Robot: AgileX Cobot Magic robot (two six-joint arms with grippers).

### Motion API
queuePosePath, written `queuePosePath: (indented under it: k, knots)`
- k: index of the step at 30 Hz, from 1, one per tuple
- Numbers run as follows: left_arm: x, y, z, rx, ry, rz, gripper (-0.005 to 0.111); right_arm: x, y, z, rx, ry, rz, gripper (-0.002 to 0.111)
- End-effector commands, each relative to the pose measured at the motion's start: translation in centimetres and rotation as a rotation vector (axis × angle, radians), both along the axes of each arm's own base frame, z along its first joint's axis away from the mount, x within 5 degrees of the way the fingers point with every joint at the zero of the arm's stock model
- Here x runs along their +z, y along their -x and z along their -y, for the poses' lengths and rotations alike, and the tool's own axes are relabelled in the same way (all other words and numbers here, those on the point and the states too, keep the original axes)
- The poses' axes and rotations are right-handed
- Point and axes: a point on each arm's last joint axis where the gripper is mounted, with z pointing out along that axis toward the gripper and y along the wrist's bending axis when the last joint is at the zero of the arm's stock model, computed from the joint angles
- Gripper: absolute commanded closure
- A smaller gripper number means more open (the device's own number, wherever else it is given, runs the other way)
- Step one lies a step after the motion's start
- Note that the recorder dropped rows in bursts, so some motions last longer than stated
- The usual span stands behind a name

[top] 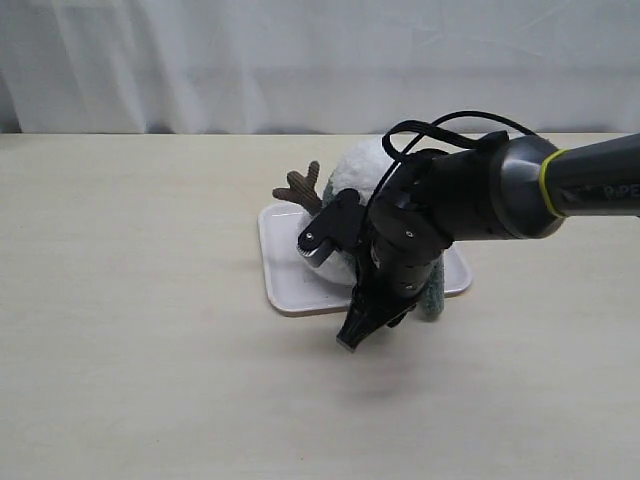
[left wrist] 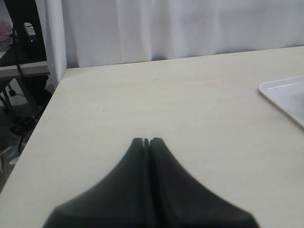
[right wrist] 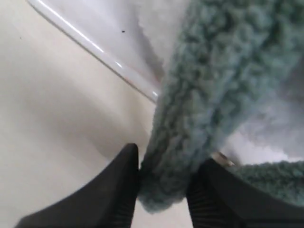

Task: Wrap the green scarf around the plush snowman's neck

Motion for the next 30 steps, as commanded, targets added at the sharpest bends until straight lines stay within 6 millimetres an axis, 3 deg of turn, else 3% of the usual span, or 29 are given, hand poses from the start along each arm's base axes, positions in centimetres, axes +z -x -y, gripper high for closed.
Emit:
queuePosePath:
  k: [1, 12, 15, 18, 20, 26, 27, 30]
  knots:
    - [0.0, 0.0, 0.0, -0.003, 0.005, 0.009, 0.107, 0.9, 0.5, 0.4, -0.027, 0.024, -0.023, 0.063]
    - [0.0, 0.0, 0.0, -0.003, 0.005, 0.009, 0.107, 8.0, 3.3, -2.1, 0.044, -0.168, 0.144, 0.063]
    - [0.0, 0.0, 0.0, -0.003, 0.005, 0.013, 0.107, 9.5, 3.4, -3.1, 0.027, -0.261, 0.2, 0.081]
    - [0.0, 0.0, 0.0, -0.003, 0.005, 0.013, 0.107, 11.2, 2.3, -4.0, -0.029, -0.307, 0.213, 0.104]
    - [0.0, 0.0, 0.0, -0.003, 0.005, 0.013, 0.107, 12.0, 1.3, -4.9, -0.071, -0.313, 0.217, 0.104]
    - [0.0, 0.0, 0.0, -0.003, 0.005, 0.013, 0.107, 12.1, -2.3, -7.1, -0.161, -0.234, 0.233, 0.104]
    - [0.0, 0.0, 0.0, -0.003, 0.005, 0.013, 0.107, 11.7, -3.6, -7.2, -0.22, -0.161, 0.267, 0.104]
    - [0.0, 0.0, 0.0, -0.003, 0.005, 0.013, 0.107, 10.4, -5.1, -7.3, -0.286, -0.028, 0.28, 0.104]
